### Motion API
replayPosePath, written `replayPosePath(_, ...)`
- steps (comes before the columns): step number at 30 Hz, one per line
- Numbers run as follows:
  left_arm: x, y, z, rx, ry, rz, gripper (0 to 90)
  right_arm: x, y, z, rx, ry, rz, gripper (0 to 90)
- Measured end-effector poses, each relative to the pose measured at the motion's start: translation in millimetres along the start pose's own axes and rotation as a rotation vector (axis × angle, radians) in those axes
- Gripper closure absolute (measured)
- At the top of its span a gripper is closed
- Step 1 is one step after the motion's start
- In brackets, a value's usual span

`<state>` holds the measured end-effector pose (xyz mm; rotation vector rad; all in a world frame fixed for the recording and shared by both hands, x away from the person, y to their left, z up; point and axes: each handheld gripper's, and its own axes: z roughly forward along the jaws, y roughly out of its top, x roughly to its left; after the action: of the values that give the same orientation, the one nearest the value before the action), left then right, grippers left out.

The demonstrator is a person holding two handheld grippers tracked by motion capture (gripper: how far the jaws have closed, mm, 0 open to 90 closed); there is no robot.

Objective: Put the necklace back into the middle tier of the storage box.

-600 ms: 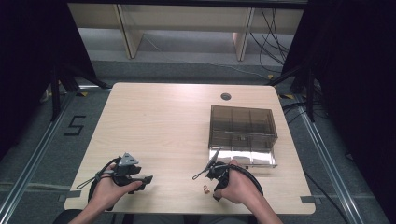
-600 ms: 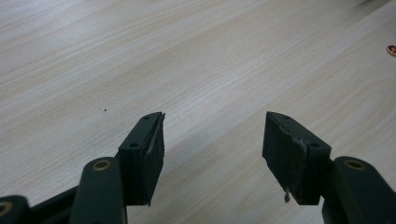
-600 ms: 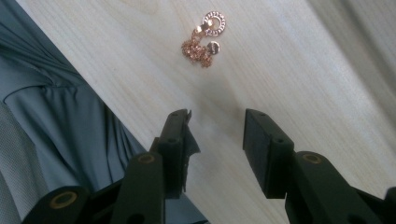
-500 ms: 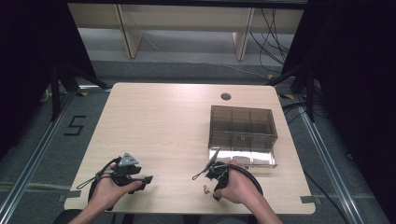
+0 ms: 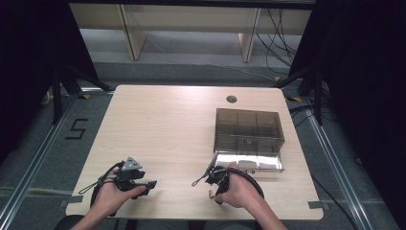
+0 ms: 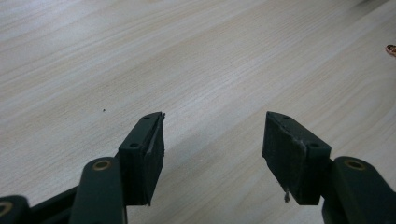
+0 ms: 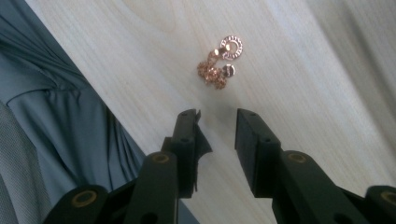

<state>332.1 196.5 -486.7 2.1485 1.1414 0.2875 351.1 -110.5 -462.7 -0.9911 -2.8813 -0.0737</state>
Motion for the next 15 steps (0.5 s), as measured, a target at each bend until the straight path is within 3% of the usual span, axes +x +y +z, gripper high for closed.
replayPosePath(10,-0.1,0.3,0.2,0.004,0.000,-0.001,38.4,-0.6,8.1,2.9,-0.010,-0.005,-0.025,72.5)
replayPosePath(15,-0.2,0.4,0.4,0.005,0.002,-0.002,38.4,1.5,10.2,4.5,-0.013,0.000,-0.006,72.6)
